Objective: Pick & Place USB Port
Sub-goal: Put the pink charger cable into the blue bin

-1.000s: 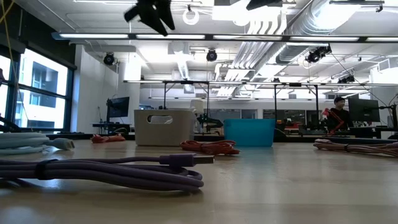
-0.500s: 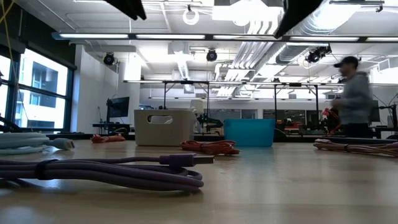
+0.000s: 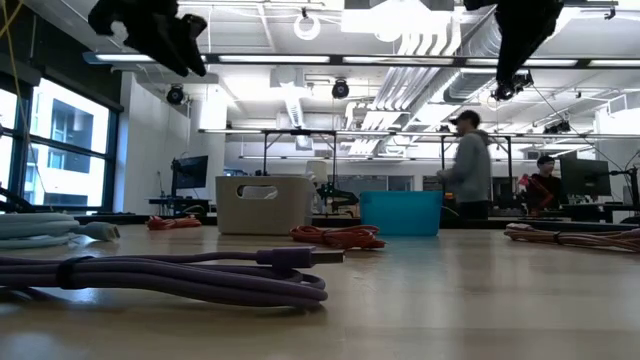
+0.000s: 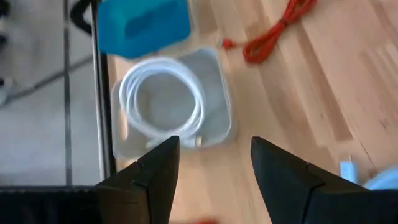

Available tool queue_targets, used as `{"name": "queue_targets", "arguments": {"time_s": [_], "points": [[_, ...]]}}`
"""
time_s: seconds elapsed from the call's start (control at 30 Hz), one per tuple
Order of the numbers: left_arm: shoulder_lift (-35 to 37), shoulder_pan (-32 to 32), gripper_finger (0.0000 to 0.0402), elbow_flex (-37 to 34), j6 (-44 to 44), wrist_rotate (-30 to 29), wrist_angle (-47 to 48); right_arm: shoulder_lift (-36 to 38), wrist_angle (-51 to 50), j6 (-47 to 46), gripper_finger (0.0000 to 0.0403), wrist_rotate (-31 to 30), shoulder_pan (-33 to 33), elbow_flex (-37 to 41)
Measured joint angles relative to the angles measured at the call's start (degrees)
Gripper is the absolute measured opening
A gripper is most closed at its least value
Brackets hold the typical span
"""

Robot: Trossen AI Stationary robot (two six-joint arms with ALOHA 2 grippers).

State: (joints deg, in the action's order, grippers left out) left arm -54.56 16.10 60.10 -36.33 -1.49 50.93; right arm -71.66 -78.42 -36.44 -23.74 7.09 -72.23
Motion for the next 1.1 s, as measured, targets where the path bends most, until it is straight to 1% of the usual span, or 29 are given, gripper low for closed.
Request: {"name": "queue_targets", "arguments": {"time_s": [0.2, 0.3, 0.4, 0.47, 0.57, 0.73, 0.8, 0.9, 0.97, 1.1], "points": [[5.61, 0.00, 0.0193, -12.83, -0.73, 5.62, -16.73, 0.00, -0.69, -2.78, 0.0133, 5.41, -0.04, 0.00], [7.32, 0.00, 0.0193, -17.01, -0.75, 7.38, -23.72, 0.00, -1.31, -3.75, 0.0133, 7.18, -0.52, 0.00], [8.11, 0.00, 0.0193, -19.39, -0.71, 8.91, -28.45, 0.03, -3.29, -4.90, 0.0133, 6.82, -1.94, 0.68], [8.33, 0.00, 0.0193, -20.39, -0.64, 9.17, -30.12, 0.52, -3.03, -4.59, 0.0133, 7.90, -3.91, 3.32], [8.34, 0.00, 0.0193, -21.08, -0.44, 9.35, -30.70, 1.25, 0.51, -2.69, 0.0133, 12.01, -7.60, 9.94], [8.34, 0.00, 0.0193, -21.45, -0.41, 10.09, -30.68, 1.81, 15.14, 2.60, 0.0133, 17.40, -12.16, 20.75], [8.34, 0.00, 0.0193, -21.45, -0.41, 10.12, -30.73, 1.84, 21.33, 3.89, 0.0133, 20.76, -13.21, 24.11], [8.34, 0.00, 0.0193, -21.45, -0.38, 10.12, -30.79, 1.88, 27.66, 4.40, 0.0133, 26.37, -15.11, 29.08], [8.34, 0.00, 0.0193, -21.45, -0.38, 10.12, -30.79, 1.88, 29.92, 4.22, 0.0133, 27.57, -16.09, 31.64], [8.34, 0.00, 0.0193, -21.45, -0.38, 10.09, -31.03, 1.88, 31.11, 3.49, 0.0133, 26.96, -17.18, 34.07]]}}
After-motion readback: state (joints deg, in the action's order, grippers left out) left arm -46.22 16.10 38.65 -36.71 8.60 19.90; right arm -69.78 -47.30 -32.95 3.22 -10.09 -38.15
